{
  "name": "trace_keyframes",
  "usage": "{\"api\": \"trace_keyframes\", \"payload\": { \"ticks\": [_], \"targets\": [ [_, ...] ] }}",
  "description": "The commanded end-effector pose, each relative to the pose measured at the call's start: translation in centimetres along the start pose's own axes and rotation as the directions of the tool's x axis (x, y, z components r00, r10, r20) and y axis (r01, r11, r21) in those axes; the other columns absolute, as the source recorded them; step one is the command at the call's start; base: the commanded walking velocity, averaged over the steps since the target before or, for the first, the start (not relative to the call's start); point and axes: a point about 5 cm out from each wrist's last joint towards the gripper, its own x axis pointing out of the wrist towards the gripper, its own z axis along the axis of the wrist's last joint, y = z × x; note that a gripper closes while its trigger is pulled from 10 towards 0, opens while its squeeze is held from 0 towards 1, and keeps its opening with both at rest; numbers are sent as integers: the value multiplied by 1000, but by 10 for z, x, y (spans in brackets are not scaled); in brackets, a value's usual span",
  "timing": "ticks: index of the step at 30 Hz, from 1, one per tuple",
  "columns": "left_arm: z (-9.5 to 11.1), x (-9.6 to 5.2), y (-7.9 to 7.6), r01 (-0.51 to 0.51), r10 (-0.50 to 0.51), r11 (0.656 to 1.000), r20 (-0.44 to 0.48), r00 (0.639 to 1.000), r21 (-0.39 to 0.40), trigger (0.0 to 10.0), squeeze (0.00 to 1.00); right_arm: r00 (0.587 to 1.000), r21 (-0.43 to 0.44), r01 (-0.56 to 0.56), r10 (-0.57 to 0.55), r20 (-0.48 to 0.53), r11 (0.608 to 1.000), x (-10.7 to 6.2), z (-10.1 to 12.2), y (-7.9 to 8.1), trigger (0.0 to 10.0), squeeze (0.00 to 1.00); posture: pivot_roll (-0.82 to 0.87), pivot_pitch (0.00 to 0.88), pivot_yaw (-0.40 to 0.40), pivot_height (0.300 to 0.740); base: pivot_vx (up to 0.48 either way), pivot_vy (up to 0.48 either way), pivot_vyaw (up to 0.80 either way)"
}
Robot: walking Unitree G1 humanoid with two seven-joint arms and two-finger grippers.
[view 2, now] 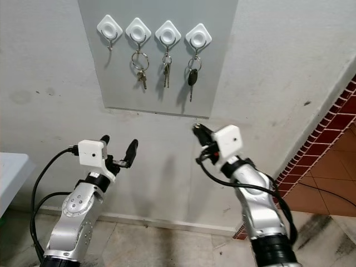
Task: Hang keys on a hook
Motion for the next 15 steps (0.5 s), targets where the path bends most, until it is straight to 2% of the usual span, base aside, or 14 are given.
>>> {"api": "trace_keyframes", "payload": {
  "ticks": [1,2,8,12,15],
  "targets": [
    [10,3,1,0,0,1000,33,999,7,10000,0,998,-15,-48,48,48,999,11,13,2,10000,0,3,32,-67,740,0,0,0],
    [10,3,1,0,0,1000,33,999,7,10000,0,998,-15,-48,48,48,999,11,13,2,10000,0,3,32,-67,740,0,0,0],
    [30,8,2,14,-15,1000,95,995,13,10000,0,983,-22,-100,102,151,995,39,41,5,10000,0,0,32,-70,740,0,0,0],
    [32,10,4,6,-8,1000,101,995,14,10000,0,979,-17,-108,110,174,994,48,47,7,10000,0,5,27,-71,740,0,0,0],
    [29,8,7,-9,8,1000,91,996,4,10000,0,981,-2,-100,99,169,995,47,43,7,10000,0,10,23,-74,740,0,0,0]
  ]
}}
